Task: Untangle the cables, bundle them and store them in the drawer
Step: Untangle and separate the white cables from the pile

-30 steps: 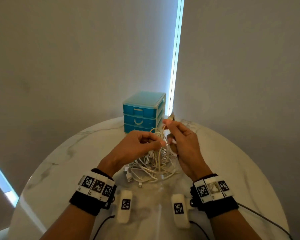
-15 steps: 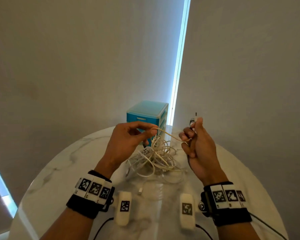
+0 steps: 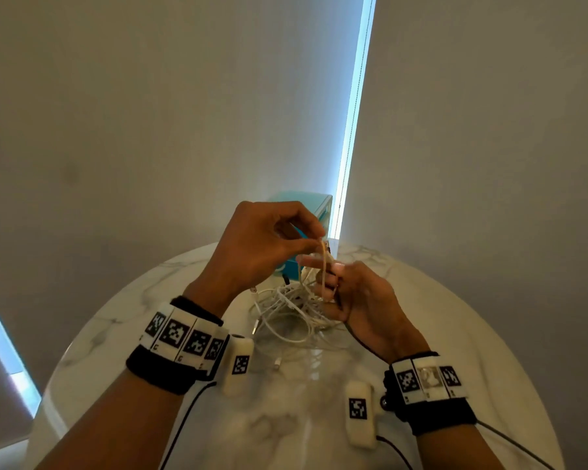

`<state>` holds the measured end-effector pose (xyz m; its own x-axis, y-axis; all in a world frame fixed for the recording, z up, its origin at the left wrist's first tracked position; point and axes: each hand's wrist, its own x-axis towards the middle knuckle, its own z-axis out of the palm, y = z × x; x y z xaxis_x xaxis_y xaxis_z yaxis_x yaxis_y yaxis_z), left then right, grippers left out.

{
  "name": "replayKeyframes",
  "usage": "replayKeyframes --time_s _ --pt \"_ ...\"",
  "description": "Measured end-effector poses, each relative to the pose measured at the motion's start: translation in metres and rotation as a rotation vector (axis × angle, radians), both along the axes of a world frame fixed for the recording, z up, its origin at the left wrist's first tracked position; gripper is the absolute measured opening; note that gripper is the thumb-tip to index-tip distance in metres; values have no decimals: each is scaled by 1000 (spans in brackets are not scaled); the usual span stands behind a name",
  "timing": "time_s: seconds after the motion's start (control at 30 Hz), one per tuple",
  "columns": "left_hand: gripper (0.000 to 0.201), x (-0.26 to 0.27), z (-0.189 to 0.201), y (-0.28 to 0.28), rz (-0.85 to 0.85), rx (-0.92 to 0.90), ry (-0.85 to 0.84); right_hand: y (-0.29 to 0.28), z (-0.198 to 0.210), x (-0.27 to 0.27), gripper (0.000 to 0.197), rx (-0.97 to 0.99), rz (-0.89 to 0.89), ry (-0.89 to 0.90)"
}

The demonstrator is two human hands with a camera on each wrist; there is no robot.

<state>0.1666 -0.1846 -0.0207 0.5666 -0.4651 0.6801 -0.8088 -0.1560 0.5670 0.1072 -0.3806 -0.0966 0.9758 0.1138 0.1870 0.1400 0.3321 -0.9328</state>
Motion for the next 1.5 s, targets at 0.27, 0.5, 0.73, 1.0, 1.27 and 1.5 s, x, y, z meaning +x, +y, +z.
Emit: replayKeyframes --time_s 0.27,0.5,0.73,1.0,1.27,1.5 --pt "24 -6 -10 -1 -12 -60 40 8 -4 3 28 -670 -622 -161" --pt "59 21 -62 -15 -184 351 507 -8 23 -14 43 -98 -560 -269" --pt "67 50 -76 -2 35 525 439 -38 53 -29 35 305 -510 -407" --pt "31 33 -67 -27 -15 305 220 -17 63 -27 38 269 -318 -422" --pt "17 37 -82 -21 -1 -59 398 -23 16 -5 39 -20 -488 -143" --pt "22 27 -70 -20 -159 -409 562 -1 -11 6 17 -306 -579 -60"
